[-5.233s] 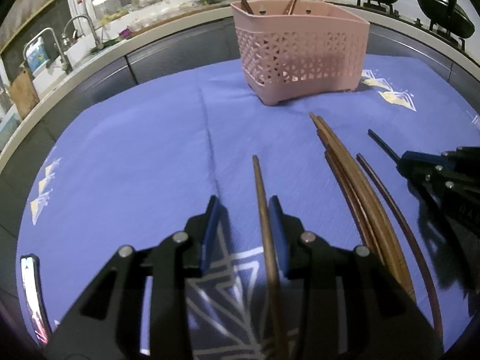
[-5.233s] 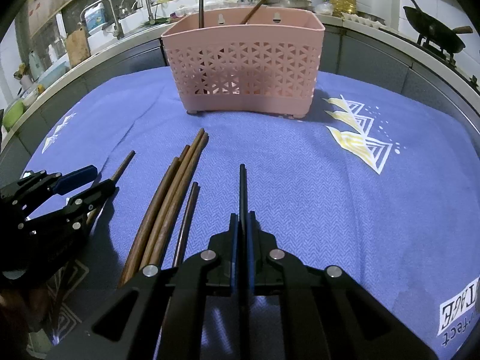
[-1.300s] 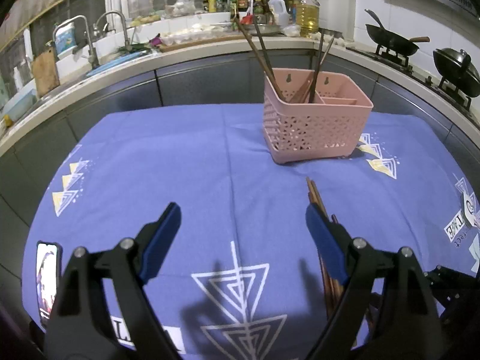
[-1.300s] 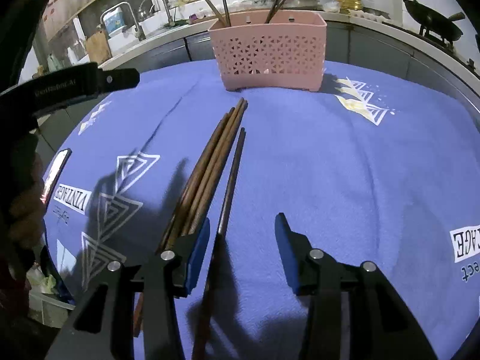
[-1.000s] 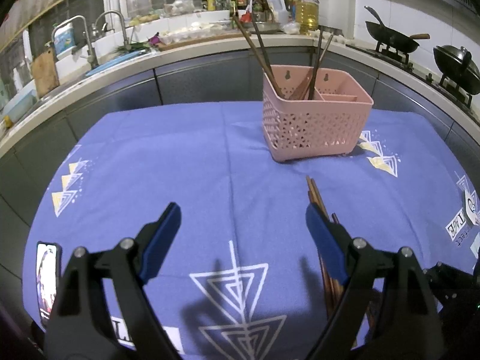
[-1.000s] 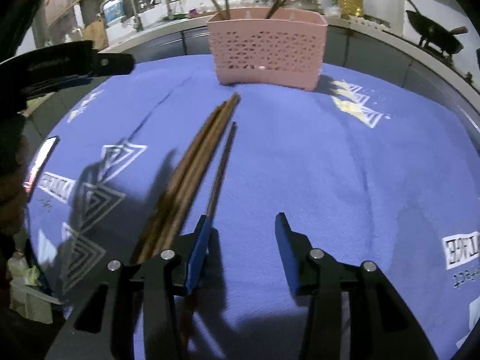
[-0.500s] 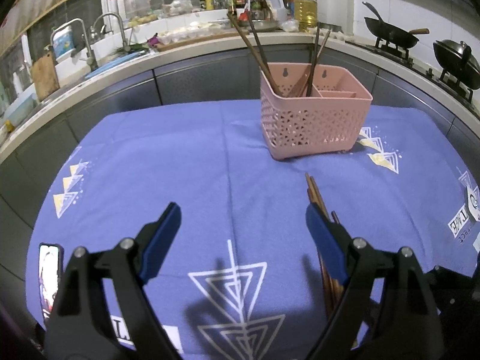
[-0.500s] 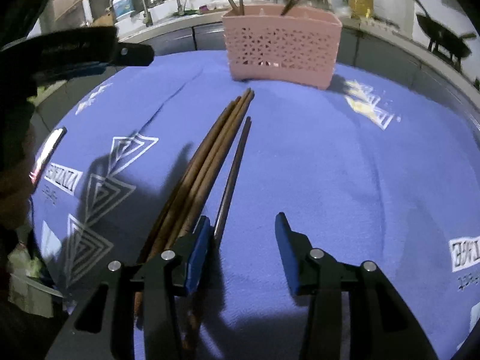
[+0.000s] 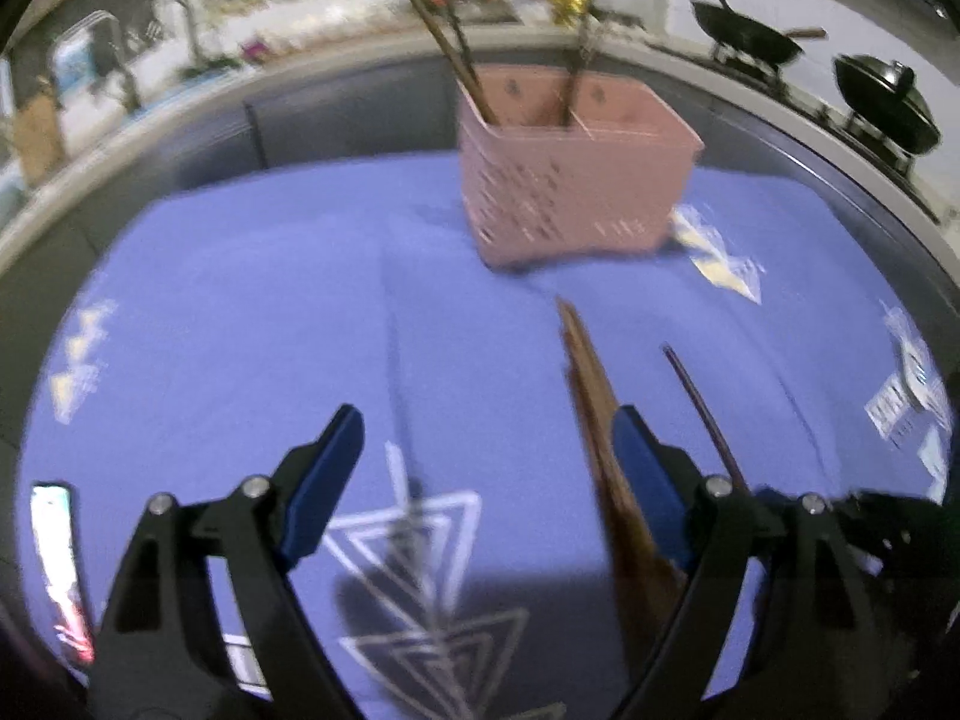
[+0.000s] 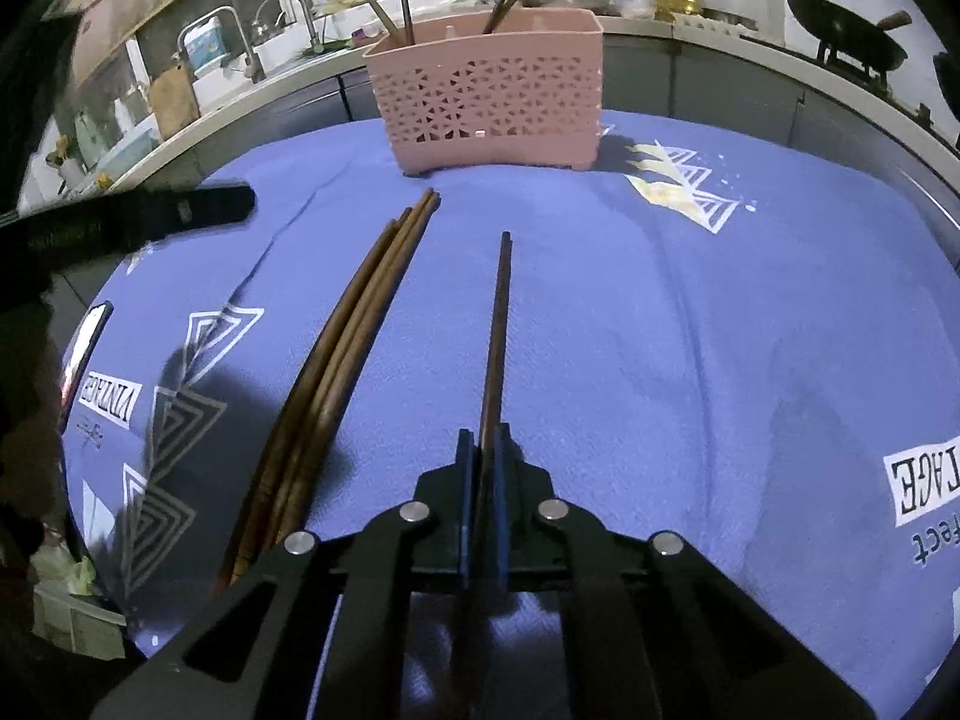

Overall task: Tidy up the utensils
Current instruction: 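Grasp a brown chopstick with the right tool, then close the left tool on a dark chopstick from the pile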

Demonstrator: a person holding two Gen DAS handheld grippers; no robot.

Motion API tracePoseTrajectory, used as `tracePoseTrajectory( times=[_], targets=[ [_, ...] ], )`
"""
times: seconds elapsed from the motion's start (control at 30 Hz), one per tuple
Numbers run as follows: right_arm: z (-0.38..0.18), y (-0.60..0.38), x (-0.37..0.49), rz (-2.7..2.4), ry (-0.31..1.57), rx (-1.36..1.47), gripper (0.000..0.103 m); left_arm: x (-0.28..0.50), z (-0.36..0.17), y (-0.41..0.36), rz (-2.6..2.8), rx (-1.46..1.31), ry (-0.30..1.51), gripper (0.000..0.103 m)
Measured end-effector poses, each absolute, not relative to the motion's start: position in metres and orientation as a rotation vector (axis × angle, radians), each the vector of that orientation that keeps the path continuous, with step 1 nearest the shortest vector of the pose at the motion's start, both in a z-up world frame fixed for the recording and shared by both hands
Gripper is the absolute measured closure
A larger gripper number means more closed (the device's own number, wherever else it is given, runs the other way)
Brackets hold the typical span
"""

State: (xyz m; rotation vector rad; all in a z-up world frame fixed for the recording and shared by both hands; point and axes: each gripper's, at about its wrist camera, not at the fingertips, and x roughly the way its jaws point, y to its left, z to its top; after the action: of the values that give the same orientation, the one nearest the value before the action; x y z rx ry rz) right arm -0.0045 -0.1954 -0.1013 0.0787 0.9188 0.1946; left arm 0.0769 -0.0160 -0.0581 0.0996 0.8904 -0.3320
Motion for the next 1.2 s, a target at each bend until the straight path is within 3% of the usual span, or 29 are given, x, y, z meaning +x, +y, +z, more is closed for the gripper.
tracePoseTrajectory(
  times=[0.07,0.37,0.93,1.0,1.03,1.2],
  targets=[
    [-0.101,-0.197,-0.004,0.199,0.924,0.093,0.096,0.078,-0.069,-0.019,-0.366,0.098,0.937,0.039],
    [-0.101,-0.205,-0.003,0.214,0.934,0.163,0.096,0.072,-0.092,-0.038,-0.431,0.15,1.013,0.071],
    [-0.1,-0.199,0.003,0.215,0.932,0.13,0.096,0.073,-0.1,-0.06,-0.385,0.221,1.005,0.072],
    [-0.1,-0.196,0.003,0.213,0.921,0.107,0.096,0.072,-0.1,-0.059,-0.376,0.237,0.991,0.082],
    [-0.1,-0.195,0.002,0.213,0.918,0.096,0.096,0.072,-0.1,-0.057,-0.38,0.239,0.983,0.094],
    [-0.099,-0.205,-0.001,0.2,0.932,0.088,0.096,0.072,-0.099,-0.039,-0.391,0.232,0.992,0.098]
  ],
)
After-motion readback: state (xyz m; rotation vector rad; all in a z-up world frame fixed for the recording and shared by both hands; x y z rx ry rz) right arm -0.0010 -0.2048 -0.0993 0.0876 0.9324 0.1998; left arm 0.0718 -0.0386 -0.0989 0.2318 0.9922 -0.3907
